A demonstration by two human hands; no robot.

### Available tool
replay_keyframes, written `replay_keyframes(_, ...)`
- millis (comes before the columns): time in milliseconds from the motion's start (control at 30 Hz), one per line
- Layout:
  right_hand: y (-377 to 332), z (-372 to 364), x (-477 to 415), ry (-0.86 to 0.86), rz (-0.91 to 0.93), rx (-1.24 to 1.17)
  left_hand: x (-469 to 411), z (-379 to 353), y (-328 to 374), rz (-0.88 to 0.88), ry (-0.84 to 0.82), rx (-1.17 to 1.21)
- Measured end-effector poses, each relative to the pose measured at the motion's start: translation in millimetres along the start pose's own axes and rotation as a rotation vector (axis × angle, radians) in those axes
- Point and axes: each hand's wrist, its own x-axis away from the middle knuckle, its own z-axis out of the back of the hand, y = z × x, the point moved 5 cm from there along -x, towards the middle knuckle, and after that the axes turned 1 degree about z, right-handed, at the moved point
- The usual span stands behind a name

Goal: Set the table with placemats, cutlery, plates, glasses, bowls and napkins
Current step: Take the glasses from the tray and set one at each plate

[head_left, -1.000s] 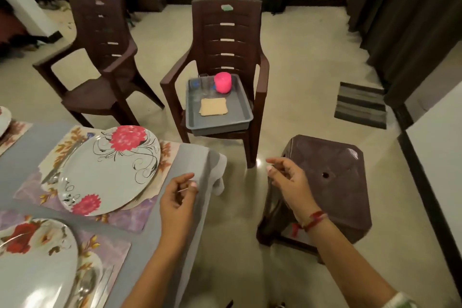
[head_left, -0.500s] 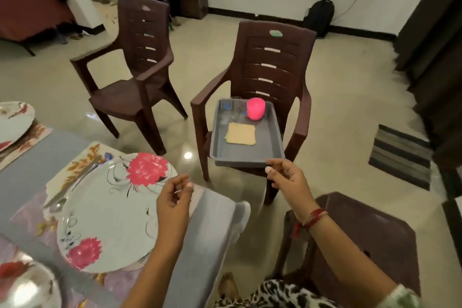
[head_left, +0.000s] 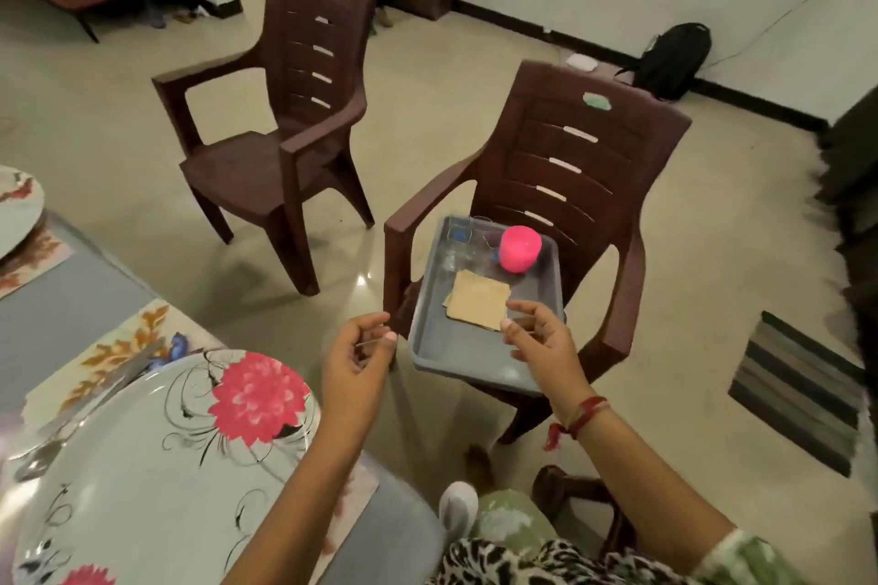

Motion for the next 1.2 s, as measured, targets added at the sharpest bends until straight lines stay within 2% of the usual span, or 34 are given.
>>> replay_keyframes(133, 18, 0, -85, -0.072, 0.007, -0.003, -48, -37, -23, 0.059, 0.040, -0.032)
replay_keyframes(300, 50, 16, -206, -0.086, -0.046, 0.004, -125, -106, -53, 0.213, 0.101, -0.101)
replay_keyframes(533, 83, 66, -327, 0.014, -0.080, 0.031, -234, -191, -80, 0.336, 0.069, -0.199)
replay_keyframes(833, 130, 75, -404, 0.043, -0.114, 0.202, -314, -218, -132, 0.382, 0.040, -0.356)
replay_keyframes(1200, 195, 50, -450, -0.191, -0.189, 0.558, -378, -231, -183, 0.370, -0.091, -0.558)
